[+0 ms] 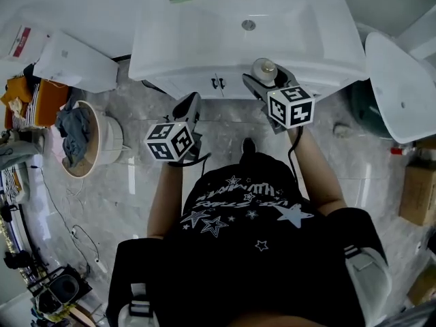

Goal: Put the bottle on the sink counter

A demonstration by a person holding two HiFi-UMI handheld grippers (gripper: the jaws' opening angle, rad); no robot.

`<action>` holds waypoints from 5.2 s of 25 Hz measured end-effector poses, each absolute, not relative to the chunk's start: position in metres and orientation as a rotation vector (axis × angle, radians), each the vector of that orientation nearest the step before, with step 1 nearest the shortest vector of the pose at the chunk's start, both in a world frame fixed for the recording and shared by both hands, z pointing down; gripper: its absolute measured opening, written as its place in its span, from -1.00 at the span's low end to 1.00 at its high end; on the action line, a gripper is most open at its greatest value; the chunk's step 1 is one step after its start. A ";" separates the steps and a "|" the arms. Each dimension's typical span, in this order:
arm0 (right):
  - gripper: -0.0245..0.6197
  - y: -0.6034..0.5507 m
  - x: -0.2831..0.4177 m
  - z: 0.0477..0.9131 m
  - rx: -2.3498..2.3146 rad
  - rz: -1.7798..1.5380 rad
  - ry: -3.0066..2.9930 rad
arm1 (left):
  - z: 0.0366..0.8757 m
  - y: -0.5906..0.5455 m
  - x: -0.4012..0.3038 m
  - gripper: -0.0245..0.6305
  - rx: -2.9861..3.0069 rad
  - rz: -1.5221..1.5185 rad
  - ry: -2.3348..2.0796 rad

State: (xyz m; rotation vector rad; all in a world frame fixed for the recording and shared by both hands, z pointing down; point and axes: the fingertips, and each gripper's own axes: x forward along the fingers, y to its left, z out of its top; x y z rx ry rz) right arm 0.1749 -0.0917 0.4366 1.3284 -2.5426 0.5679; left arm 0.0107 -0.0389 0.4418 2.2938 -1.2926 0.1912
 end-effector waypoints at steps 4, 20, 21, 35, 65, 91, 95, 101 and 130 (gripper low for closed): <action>0.08 -0.128 0.170 0.440 1.234 0.542 -2.565 | 0.441 -0.072 0.007 -0.91 2.256 0.155 -1.371; 0.08 -0.222 0.077 0.452 1.015 0.535 -2.605 | 0.456 -0.144 -0.076 -0.91 2.104 0.102 -1.536; 0.08 -0.230 0.072 0.453 1.017 0.533 -2.602 | 0.458 -0.154 -0.081 -0.91 2.101 0.090 -1.534; 0.08 -0.377 -0.032 0.466 1.022 0.519 -2.578 | 0.470 -0.305 -0.179 -0.90 2.104 0.074 -1.510; 0.08 -0.539 -0.222 0.563 0.910 0.441 -2.469 | 0.519 -0.450 -0.309 -0.90 2.052 0.132 -1.482; 0.08 -0.544 -0.238 0.587 0.882 0.342 -2.422 | 0.537 -0.450 -0.310 -0.91 2.017 0.115 -1.453; 0.08 -0.542 -0.240 0.585 0.874 0.409 -2.454 | 0.534 -0.445 -0.308 -0.90 2.024 0.114 -1.453; 0.08 -0.536 -0.234 0.578 0.896 0.384 -2.452 | 0.525 -0.437 -0.305 -0.91 2.042 0.112 -1.460; -0.38 -0.432 -0.098 0.507 1.125 0.486 -2.472 | 0.470 -0.335 -0.206 -0.90 2.140 0.075 -1.499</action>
